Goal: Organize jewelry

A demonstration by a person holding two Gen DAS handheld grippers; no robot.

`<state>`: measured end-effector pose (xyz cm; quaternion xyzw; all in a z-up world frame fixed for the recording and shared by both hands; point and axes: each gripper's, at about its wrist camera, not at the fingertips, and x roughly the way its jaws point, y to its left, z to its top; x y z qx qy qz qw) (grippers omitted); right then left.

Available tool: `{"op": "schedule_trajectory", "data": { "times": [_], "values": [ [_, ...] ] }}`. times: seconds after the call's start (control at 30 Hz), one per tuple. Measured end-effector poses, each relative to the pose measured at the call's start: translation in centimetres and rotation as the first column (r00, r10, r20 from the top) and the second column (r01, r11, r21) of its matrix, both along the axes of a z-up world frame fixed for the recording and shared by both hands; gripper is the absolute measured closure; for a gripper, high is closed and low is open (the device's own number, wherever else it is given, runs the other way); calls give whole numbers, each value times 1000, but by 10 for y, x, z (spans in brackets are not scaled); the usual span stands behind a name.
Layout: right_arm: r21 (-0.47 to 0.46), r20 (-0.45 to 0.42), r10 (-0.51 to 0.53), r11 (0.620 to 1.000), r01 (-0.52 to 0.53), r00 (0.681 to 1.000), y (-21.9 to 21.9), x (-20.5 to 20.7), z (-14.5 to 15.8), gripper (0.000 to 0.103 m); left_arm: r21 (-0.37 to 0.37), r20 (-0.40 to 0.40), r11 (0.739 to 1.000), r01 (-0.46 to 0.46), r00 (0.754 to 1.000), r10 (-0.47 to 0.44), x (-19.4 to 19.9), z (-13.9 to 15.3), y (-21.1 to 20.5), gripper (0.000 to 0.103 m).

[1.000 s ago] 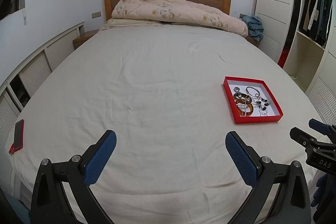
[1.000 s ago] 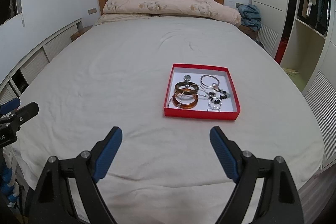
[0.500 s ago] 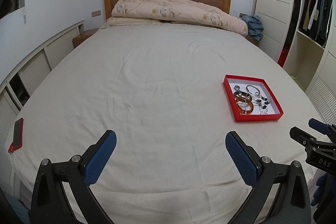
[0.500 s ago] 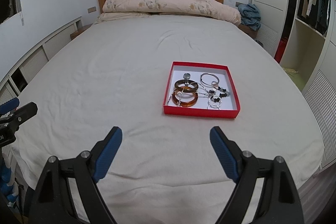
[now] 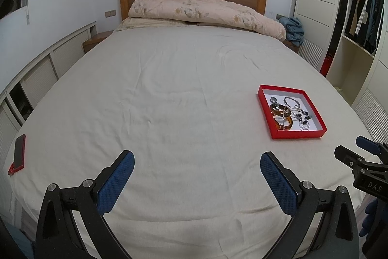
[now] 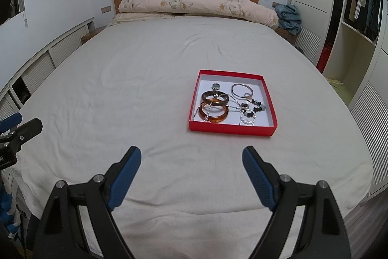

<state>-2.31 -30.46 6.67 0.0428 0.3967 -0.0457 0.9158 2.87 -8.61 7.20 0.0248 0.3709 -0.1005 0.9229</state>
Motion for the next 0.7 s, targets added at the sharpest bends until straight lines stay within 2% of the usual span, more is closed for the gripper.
{"op": "schedule_trajectory", "data": {
  "times": [0.7],
  "values": [
    [-21,8,7,1000,-6,1000,1,-5,3,18,-8,0,1000,-7,1000,7,-6,-4,5,1]
  ]
}}
